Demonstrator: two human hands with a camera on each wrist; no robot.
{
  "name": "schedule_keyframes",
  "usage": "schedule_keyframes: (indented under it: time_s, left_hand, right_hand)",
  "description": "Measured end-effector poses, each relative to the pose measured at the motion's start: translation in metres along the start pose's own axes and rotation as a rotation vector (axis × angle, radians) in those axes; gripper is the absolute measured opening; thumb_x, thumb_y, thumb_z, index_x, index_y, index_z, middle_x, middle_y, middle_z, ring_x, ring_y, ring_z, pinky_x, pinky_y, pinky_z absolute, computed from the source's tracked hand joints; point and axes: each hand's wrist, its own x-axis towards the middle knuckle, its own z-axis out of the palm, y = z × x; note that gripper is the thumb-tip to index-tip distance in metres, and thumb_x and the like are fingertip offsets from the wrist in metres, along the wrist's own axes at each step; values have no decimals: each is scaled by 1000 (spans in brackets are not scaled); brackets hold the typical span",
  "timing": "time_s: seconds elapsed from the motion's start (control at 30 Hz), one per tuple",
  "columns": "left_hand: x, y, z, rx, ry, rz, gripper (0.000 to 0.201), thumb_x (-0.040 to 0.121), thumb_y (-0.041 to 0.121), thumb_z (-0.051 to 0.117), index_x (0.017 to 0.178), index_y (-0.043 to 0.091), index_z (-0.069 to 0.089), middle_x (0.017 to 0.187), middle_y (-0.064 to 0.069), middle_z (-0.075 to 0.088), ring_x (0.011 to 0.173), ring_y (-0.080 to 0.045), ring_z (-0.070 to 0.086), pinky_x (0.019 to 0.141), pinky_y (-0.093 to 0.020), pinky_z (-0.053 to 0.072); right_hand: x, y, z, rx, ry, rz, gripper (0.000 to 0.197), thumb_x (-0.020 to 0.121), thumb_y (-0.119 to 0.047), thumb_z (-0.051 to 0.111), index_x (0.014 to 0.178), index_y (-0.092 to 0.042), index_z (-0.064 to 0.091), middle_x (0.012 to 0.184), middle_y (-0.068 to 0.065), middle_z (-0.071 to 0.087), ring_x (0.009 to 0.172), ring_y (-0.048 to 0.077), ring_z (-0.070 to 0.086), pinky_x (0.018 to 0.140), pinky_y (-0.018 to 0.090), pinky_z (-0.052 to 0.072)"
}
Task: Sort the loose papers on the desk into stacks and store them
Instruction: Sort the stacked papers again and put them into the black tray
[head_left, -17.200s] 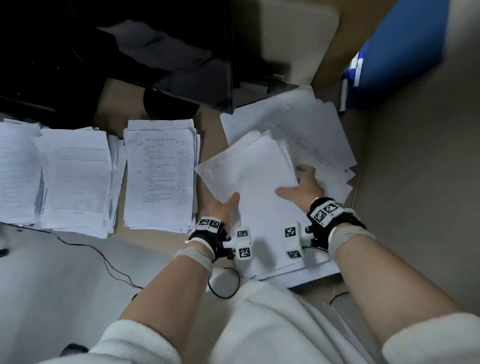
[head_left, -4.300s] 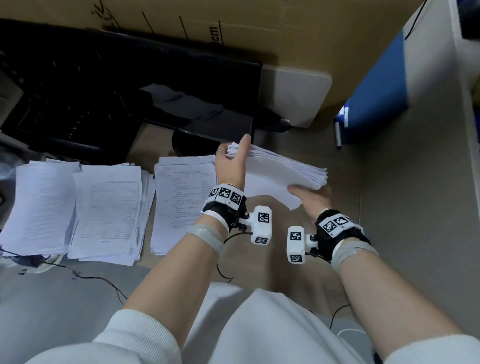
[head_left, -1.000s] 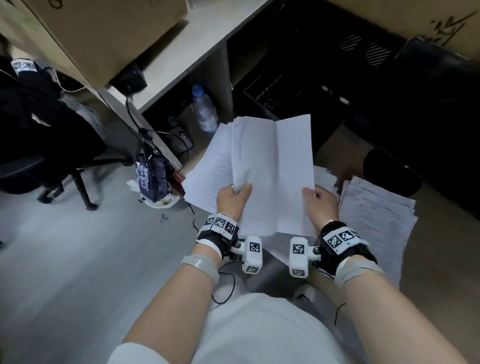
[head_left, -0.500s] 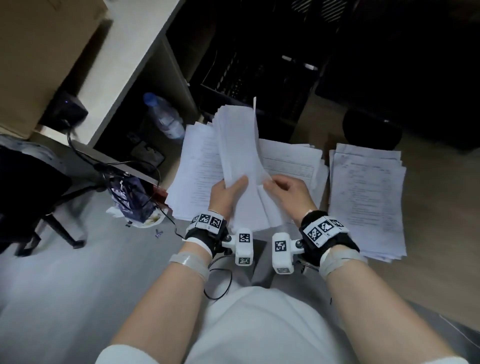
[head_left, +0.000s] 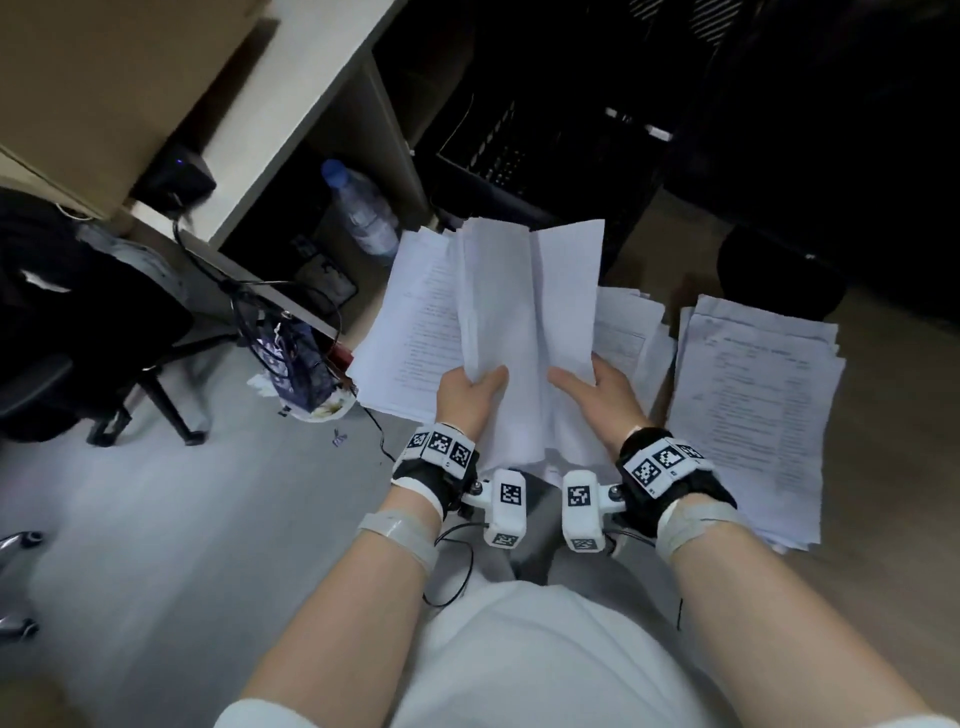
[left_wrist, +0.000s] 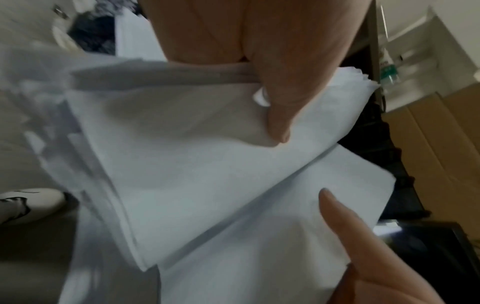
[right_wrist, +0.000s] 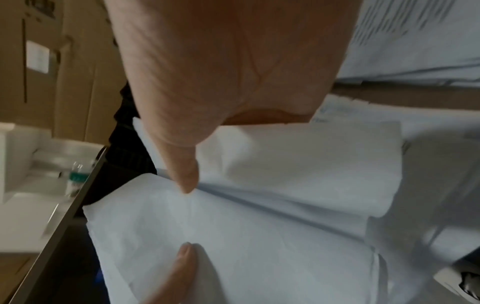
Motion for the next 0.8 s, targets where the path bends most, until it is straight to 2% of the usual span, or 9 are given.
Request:
schedule_keyframes:
  time_s: [0.13, 0.2, 0.3, 0.37, 0.43, 0.53, 0.67, 0.73, 0.8]
  left_hand:
    - [-6, -18, -29, -52, 174, -31, 30, 92, 16, 69, 115, -3, 66, 105, -9, 70, 100, -25, 67, 91, -33, 53]
    - [-8, -21, -39, -94, 200, -48, 31, 94, 14, 66, 119, -3, 62, 103, -8, 66, 99, -24, 65, 87, -30, 50]
    - [-6, -20, -37, -111, 164, -61, 30, 95, 15, 65, 119, -3, 62, 107, -11, 68, 99, -26, 67, 88, -33, 53]
    - [-2, -16, -27, -100, 131, -41, 37, 92, 17, 68, 121, -5, 63, 112, -16, 71, 102, -31, 70, 92, -41, 56]
    - [3, -11, -17, -93, 78, -13, 46, 85, 23, 71, 122, -3, 63, 112, -17, 72, 103, -32, 70, 94, -46, 56]
    - [13, -5, -1, -83, -35, 25, 49, 83, 23, 69, 125, 0, 61, 113, -15, 72, 103, -31, 70, 96, -50, 55]
    - [17, 4, 19, -72, -165, 54, 62, 78, 38, 68, 129, 5, 59, 117, -11, 71, 107, -27, 69, 98, -50, 54]
    - [11, 13, 25, -79, -227, 53, 61, 85, 45, 68, 132, 8, 58, 120, -8, 70, 110, -24, 68, 100, -45, 53]
    - [10, 16, 24, -39, -237, 79, 53, 90, 46, 69, 127, 9, 62, 115, -6, 72, 106, -21, 69, 93, -34, 55]
  right_hand:
    - [2, -7, 34, -118, -163, 16, 18, 98, -22, 59, 106, -14, 71, 101, 1, 71, 93, 18, 66, 84, 31, 51]
    - [2, -3, 47, -109, -250, 30, 18, 97, -23, 59, 107, -16, 72, 102, -1, 73, 92, 15, 68, 83, 29, 54]
    - [-1, 2, 51, -93, -349, 38, 33, 95, -26, 65, 127, -20, 66, 122, -8, 68, 108, 2, 63, 97, 18, 48]
    - [-3, -1, 45, -86, -340, 27, 35, 95, -20, 65, 130, -23, 62, 118, -17, 65, 103, -12, 61, 90, 6, 44]
    - [-3, -3, 39, -63, -281, 11, 39, 94, -15, 66, 132, -23, 61, 112, -21, 62, 97, -14, 60, 80, 0, 43]
    - [-5, -5, 27, -77, -195, -15, 48, 89, -18, 73, 135, -24, 59, 118, -21, 57, 107, -1, 58, 85, 5, 42]
    - [-8, -5, 11, -74, -105, -39, 52, 86, -21, 76, 134, -28, 58, 121, -24, 56, 117, 2, 53, 96, 15, 43]
    - [-9, -2, 8, -87, -83, -53, 55, 83, -25, 78, 133, -32, 58, 128, -23, 56, 123, 3, 52, 107, 25, 41]
    - [-10, -2, 9, -126, -104, -44, 56, 81, -26, 80, 131, -36, 57, 128, -27, 53, 125, 3, 48, 109, 26, 36]
